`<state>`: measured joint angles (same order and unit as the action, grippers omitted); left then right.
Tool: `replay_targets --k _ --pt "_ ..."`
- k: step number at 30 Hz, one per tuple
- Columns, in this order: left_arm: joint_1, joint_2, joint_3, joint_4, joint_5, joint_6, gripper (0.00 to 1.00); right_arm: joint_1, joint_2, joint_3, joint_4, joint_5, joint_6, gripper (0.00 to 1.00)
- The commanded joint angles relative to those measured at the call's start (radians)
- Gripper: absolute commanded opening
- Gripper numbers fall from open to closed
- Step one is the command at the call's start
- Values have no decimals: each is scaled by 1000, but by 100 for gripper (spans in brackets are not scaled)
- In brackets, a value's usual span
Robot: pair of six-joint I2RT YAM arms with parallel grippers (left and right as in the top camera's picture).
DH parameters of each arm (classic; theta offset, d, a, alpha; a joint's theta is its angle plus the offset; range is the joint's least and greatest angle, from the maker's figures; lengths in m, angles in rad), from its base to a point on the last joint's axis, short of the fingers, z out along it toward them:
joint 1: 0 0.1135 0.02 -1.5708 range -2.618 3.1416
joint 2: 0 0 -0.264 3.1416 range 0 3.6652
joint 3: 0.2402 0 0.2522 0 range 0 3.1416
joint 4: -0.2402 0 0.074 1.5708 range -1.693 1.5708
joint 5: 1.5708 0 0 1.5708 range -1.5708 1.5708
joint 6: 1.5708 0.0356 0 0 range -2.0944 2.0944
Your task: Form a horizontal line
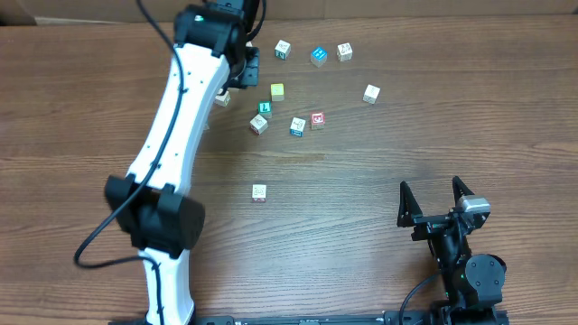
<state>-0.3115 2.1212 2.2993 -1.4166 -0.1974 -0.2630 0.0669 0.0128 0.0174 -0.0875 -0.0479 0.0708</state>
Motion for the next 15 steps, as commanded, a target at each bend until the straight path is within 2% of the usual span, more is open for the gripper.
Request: replay_targets --k 1,7,15 --pt "5 -26 12 -92 79 -52 8 6 -10 -10 6 1 -8 100" --pt "3 -24 10 -274 125 -58 5 6 -10 -10 6 1 -8 100" --pt "1 -37 -92 -274 198 -43 4 6 -10 -10 6 1 -8 100"
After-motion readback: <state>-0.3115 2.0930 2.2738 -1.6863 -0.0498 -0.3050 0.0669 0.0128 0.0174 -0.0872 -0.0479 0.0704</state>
